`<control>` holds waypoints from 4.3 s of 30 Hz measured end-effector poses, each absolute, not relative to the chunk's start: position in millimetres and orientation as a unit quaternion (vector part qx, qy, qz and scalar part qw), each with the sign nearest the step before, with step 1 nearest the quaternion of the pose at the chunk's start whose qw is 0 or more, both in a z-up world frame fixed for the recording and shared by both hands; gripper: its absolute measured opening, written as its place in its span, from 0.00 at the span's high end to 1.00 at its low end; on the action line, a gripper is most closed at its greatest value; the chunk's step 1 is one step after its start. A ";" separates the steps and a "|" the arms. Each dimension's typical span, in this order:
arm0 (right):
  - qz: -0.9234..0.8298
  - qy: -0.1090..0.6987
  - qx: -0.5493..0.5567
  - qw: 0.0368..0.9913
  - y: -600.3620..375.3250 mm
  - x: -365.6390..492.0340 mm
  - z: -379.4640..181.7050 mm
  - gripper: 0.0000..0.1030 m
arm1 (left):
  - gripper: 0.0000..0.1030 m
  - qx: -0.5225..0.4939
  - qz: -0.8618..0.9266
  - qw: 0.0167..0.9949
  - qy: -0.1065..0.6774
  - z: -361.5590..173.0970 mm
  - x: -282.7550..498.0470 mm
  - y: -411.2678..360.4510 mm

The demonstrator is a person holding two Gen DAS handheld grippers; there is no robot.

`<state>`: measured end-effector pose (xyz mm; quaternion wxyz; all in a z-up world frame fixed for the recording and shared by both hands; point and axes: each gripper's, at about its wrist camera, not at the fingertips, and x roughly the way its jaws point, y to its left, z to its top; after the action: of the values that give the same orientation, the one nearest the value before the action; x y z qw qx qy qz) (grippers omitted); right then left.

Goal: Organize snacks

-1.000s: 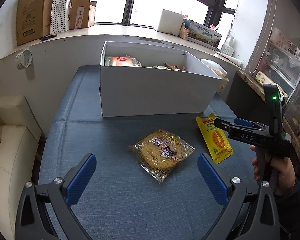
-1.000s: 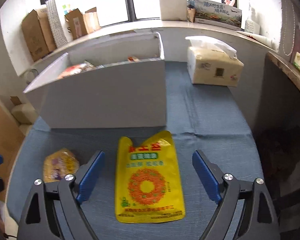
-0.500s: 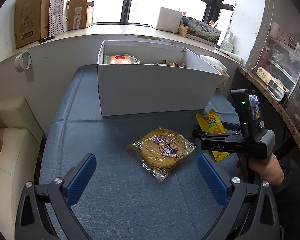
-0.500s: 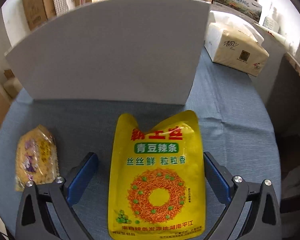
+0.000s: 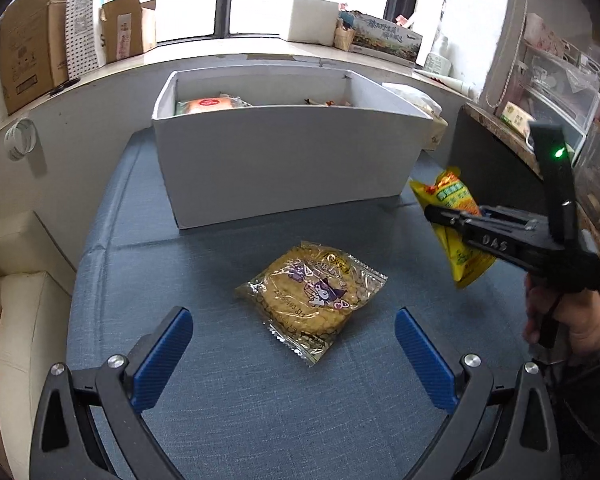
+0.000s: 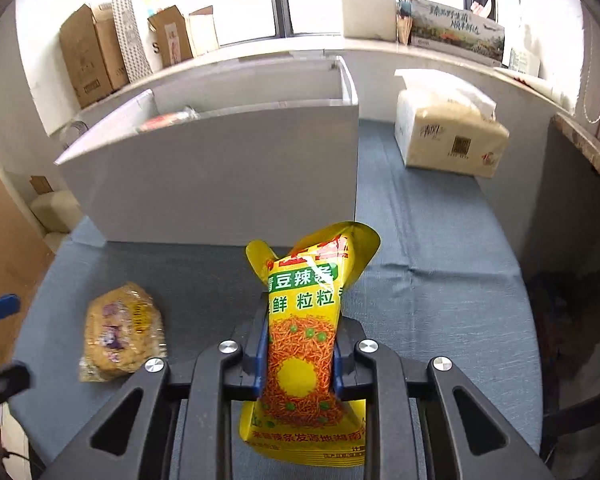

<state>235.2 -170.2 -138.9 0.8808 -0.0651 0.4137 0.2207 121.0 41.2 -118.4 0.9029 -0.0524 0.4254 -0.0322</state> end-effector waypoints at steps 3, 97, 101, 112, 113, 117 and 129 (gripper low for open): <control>0.236 0.401 -0.050 0.884 -179.6 220.1 -117.8 0.76 | 0.00 -0.022 -0.059 0.896 0.440 -128.1 138.4 32.7; 0.285 0.301 -0.005 0.910 -191.9 144.0 8.1 0.00 | 0.00 -0.040 0.087 0.954 0.284 40.9 55.1 21.2; 0.285 0.297 -0.005 0.911 -192.8 142.7 15.7 0.00 | 0.00 -0.042 0.079 0.954 0.287 38.6 57.5 19.8; 0.286 0.300 -0.016 0.910 -187.9 139.6 17.2 0.00 | 0.00 -0.059 0.061 0.951 0.298 33.0 60.9 24.3; 0.285 0.301 -0.018 0.910 -186.6 138.8 17.1 0.00 | 0.00 -0.058 0.060 0.951 0.299 32.4 61.1 24.0; 0.286 0.300 -0.022 0.910 -184.4 137.3 16.9 0.00 | 0.00 -0.058 0.059 0.950 0.301 31.1 62.1 24.5; 0.289 0.297 -0.030 0.910 -180.7 133.2 18.1 0.00 | 0.00 -0.054 0.063 0.950 0.301 30.3 62.1 24.9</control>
<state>133.2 -180.7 18.1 0.9098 -0.0299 0.2967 0.2885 62.1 24.9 30.3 0.9501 -0.0541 0.3007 0.0625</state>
